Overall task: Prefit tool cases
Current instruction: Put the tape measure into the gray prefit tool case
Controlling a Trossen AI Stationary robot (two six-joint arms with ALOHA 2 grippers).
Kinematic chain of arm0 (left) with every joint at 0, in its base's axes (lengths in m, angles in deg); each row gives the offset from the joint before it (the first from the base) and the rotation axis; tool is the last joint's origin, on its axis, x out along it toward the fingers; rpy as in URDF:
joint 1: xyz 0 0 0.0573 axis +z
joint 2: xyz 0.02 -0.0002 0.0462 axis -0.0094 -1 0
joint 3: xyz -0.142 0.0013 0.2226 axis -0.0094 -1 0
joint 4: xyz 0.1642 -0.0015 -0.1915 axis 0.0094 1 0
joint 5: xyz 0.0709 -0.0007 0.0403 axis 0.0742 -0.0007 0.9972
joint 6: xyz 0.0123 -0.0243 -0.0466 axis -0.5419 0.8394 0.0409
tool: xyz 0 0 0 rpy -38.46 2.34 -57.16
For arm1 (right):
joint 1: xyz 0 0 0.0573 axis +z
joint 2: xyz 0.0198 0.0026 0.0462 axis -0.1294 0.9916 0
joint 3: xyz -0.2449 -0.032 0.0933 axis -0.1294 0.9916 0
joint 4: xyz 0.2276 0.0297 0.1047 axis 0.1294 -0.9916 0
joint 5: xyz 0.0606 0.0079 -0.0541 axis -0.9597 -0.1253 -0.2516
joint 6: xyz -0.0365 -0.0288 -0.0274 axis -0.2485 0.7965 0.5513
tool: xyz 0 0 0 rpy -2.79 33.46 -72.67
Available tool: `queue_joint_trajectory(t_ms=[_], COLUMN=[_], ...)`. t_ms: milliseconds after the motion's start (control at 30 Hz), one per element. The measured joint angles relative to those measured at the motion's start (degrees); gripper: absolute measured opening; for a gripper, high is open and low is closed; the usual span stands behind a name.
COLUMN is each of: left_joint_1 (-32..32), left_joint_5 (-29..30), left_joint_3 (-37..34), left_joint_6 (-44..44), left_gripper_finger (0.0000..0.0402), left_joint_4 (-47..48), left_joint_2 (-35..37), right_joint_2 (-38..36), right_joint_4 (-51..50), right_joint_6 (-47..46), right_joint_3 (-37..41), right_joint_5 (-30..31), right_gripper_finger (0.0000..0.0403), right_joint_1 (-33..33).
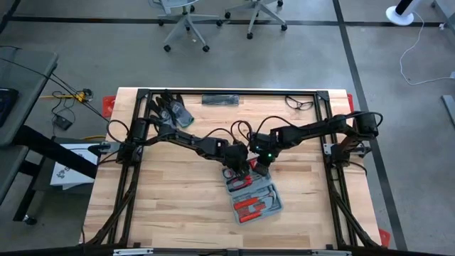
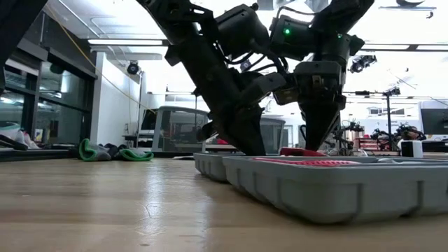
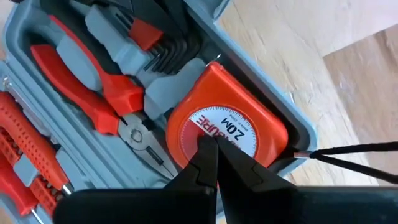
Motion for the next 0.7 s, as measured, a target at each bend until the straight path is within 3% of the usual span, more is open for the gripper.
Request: queue_joint_trajectory(t_ms=[400, 700], left_joint_1=[0.13, -0.07], left_joint_5=[-0.89, -3.98], left_joint_3=[-0.34, -0.44], left_joint_6=[-3.02, -4.7], left_gripper_finger=[0.0, 0.0], left_joint_4=[-0.33, -5.05], left_joint_2=[2.1, 3.58], right_joint_2=[-4.87, -4.83], right_joint_4=[-2.21, -2.27], right_joint_6=[-4.53, -5.34], right_joint_3=[0.8, 0.7], right_joint_5=[7.25, 8.45], right_gripper_finger=[0.0, 0.0], right_joint_1=[1.38, 0.8])
